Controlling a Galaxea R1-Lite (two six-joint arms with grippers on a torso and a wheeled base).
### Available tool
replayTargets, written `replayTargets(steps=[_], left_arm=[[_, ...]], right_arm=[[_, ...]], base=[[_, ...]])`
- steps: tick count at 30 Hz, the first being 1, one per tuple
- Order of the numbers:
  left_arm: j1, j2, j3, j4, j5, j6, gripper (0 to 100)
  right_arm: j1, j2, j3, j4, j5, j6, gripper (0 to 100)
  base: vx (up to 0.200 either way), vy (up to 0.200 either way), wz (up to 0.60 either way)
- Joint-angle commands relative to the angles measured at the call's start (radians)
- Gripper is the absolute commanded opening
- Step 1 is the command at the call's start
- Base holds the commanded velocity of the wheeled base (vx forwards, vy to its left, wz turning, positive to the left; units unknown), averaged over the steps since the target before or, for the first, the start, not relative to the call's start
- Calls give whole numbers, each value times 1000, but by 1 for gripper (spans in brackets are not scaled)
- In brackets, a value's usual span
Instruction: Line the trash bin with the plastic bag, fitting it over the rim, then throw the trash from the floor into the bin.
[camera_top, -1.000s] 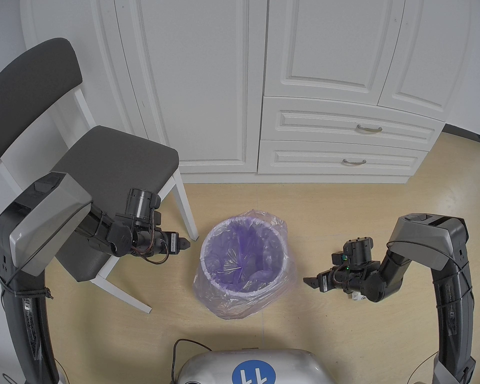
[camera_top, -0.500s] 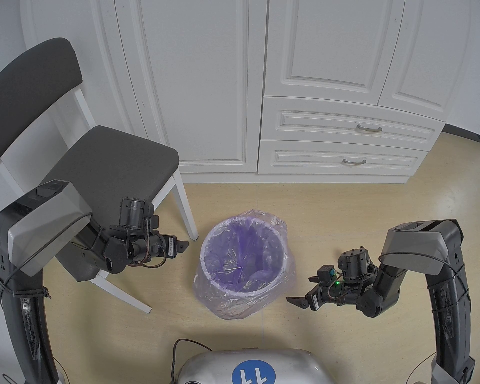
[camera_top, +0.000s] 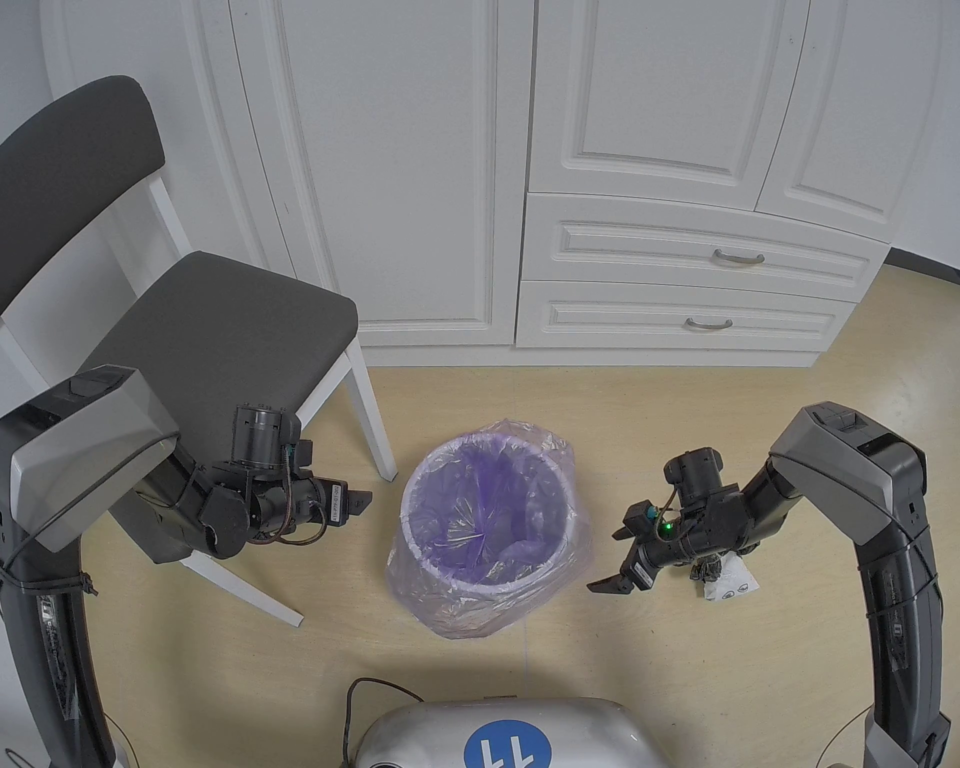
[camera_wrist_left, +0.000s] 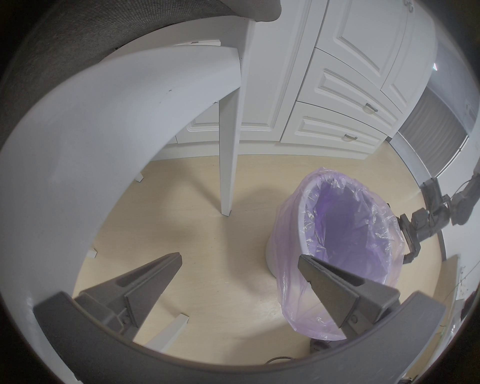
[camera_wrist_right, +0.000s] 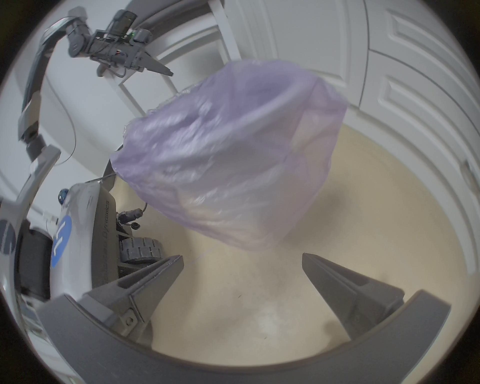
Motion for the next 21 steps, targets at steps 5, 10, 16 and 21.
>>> replayTargets(steps=[5,10,16,21], left_arm=[[2,-8,15,-6,1,2,100],[2,-9,15,-8,1,2,100],[4,-9,13,-8,1,2,100],[4,-8,13,-8,1,2,100]], right_arm=[[-12,61,-153,67,129,-16,100],[4,77,-202,98,127,-14,100],[34,104,-273,107,127,-14,100],[36,114,-311,159,127,-26,100]], base=[[0,0,0],[0,0,0],[0,0,0],[0,0,0]])
